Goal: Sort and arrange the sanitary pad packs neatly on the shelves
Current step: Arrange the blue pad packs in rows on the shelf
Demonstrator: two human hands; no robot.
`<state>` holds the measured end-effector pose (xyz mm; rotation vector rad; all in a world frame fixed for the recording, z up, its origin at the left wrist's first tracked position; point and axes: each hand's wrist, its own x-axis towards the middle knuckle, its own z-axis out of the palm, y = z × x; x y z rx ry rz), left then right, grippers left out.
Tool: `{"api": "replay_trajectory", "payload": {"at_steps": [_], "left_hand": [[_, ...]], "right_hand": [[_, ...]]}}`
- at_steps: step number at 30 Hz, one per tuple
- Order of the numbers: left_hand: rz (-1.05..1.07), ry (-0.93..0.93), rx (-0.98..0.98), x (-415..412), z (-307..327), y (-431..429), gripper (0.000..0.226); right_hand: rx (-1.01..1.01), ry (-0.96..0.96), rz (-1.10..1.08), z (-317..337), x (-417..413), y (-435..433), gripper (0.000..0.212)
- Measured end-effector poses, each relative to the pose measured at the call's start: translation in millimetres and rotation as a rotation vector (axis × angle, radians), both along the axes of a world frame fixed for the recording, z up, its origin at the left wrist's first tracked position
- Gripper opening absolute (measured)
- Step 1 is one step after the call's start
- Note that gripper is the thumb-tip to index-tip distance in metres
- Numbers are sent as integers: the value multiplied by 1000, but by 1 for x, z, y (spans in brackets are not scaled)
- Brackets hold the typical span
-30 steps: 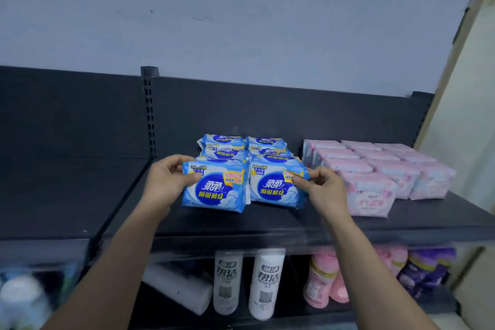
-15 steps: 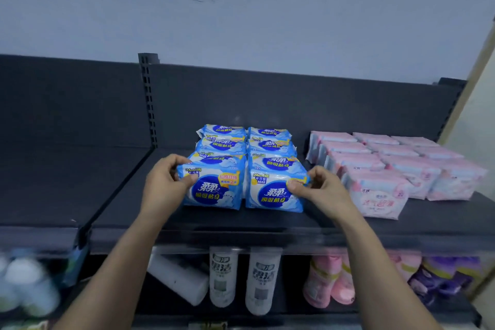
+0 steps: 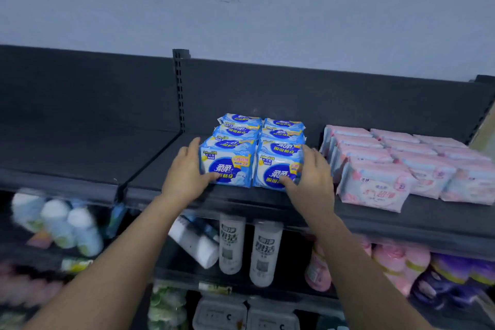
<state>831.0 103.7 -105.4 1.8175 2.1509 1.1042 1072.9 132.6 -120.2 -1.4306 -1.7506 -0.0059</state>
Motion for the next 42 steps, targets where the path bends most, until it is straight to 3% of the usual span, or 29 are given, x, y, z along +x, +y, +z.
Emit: {"api": "replay_trajectory", "payload": {"at_steps": [4, 10, 18, 25, 35, 42], "left_hand": [[97, 209, -54, -18, -5, -34, 83], [222, 376, -95, -55, -14, -106, 67], [471, 574, -314, -109, -26, -208, 57], [652, 553, -456, -162, -40, -296, 69], [827, 445, -590, -248, -45, -407, 56], [949, 421, -635, -324, -43, -476, 63]], "right_hand": [[70, -49, 132, 7, -26, -19, 73], [76, -161, 387, 6, -75, -53, 66], [-80, -407, 636, -18, -157, -99, 65], [-122, -543, 830, -29, -238, -142, 66], [-55, -587, 1048, -38, -372, -223, 37], [-54, -644, 1164, -34, -480, -285, 45]]}}
